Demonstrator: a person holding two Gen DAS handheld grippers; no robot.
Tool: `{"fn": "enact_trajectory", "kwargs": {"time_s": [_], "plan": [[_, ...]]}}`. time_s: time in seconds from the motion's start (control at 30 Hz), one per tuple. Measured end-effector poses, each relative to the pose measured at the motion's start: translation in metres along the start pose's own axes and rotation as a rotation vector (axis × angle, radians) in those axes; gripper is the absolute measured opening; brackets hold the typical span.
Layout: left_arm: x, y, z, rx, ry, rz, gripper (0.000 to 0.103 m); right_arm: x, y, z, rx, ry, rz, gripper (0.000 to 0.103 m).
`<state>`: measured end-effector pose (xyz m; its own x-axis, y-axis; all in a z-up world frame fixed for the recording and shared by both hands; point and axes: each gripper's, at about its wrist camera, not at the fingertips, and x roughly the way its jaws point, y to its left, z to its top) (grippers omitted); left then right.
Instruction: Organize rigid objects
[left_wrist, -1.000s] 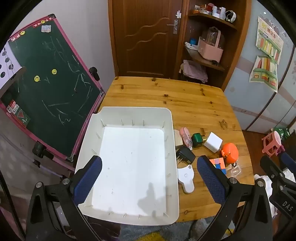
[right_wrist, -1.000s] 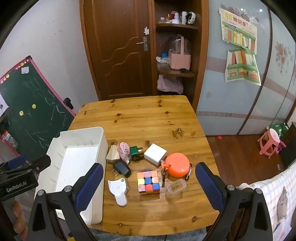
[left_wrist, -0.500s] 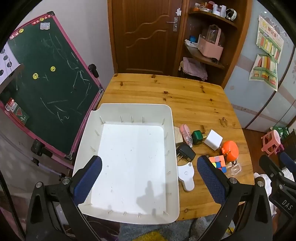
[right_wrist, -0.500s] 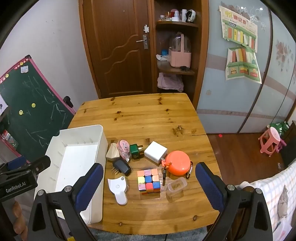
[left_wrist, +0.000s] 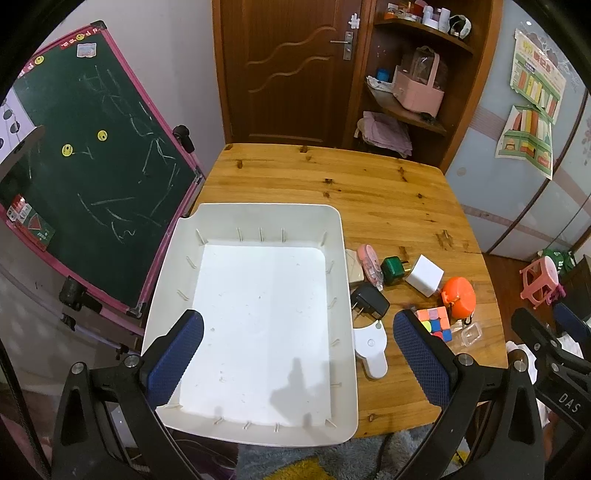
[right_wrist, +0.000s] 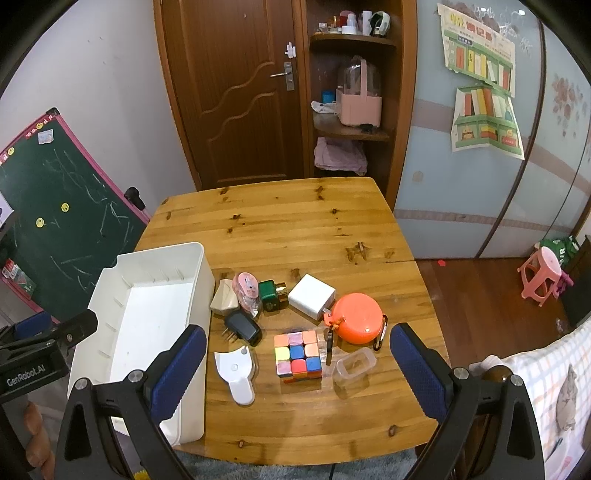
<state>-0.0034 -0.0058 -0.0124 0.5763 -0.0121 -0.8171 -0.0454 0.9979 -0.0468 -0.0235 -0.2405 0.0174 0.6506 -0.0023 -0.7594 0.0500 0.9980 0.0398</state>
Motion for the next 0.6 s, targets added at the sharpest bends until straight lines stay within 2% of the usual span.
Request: {"fn": "enact_trajectory", "kwargs": {"time_s": [0.6], "plan": [[0.0001,0.0011,0.0018,-0.003,0.005,-0.003,0.102,0.0056,-0.0002,-0.0025,0.002,0.015,0.004,0.1]]}}
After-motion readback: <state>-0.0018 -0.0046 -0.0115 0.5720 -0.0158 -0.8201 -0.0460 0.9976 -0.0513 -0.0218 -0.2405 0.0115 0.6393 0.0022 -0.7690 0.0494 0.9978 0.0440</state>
